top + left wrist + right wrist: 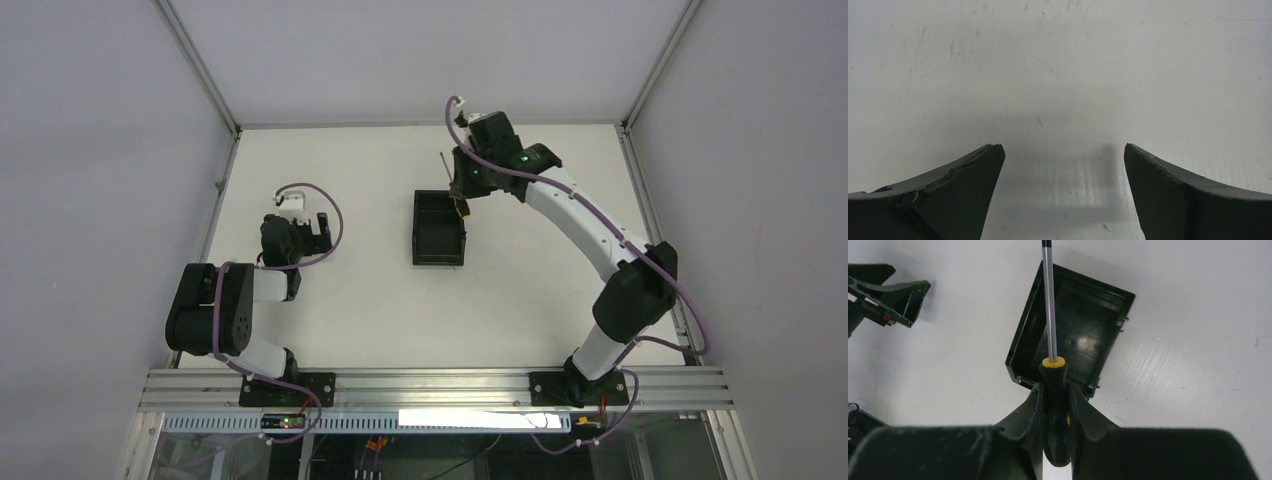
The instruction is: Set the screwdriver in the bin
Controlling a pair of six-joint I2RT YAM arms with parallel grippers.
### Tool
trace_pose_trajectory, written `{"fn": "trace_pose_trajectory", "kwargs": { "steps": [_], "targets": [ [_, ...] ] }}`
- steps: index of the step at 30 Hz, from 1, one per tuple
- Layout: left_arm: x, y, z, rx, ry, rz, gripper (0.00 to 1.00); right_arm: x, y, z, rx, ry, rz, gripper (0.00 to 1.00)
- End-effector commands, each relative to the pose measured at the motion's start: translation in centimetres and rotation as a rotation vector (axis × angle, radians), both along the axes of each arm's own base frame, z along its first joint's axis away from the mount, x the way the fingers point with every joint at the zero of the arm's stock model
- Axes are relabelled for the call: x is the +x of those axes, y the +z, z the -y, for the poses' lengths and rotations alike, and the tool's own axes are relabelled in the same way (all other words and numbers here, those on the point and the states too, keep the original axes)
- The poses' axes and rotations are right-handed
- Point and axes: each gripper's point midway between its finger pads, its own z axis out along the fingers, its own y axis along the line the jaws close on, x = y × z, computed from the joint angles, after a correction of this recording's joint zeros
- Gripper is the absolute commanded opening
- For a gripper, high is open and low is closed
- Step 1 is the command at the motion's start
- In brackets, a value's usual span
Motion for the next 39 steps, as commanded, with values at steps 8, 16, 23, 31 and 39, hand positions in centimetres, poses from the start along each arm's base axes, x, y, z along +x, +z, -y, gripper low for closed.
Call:
{"fn": "trace_pose_trajectory", "kwargs": {
  "steps": [8, 16, 23, 31, 39],
  "targets": [
    [0.3, 1.5, 0.0, -0.006, -0.004, 0.051, 0.99, 0.8, -9.0, -5.7, -0.171, 0.131, 0.009, 0.16],
    [0.3, 1.5, 0.0, -0.006, -0.005, 0.051, 0.99, 0.5, -12.8, -5.6, -0.219, 0.201, 0.031, 0.21],
    [0.3, 1.5, 0.0, -0.006, -0.004, 0.052, 0.99, 0.6, -14.4, -5.1, -0.255, 0.197, 0.019, 0.42],
    [0.3, 1.5, 0.0, -0.006, -0.005, 0.051, 0.99, 1.0, -9.0, -7.1, -0.153, 0.183, 0.102, 0.53],
    [0.3, 1.4, 0.0, -0.006, -0.003, 0.051, 0.99, 1.7, -1.2, -2.1, -0.157, -0.061, 0.221, 0.83]
  ]
}}
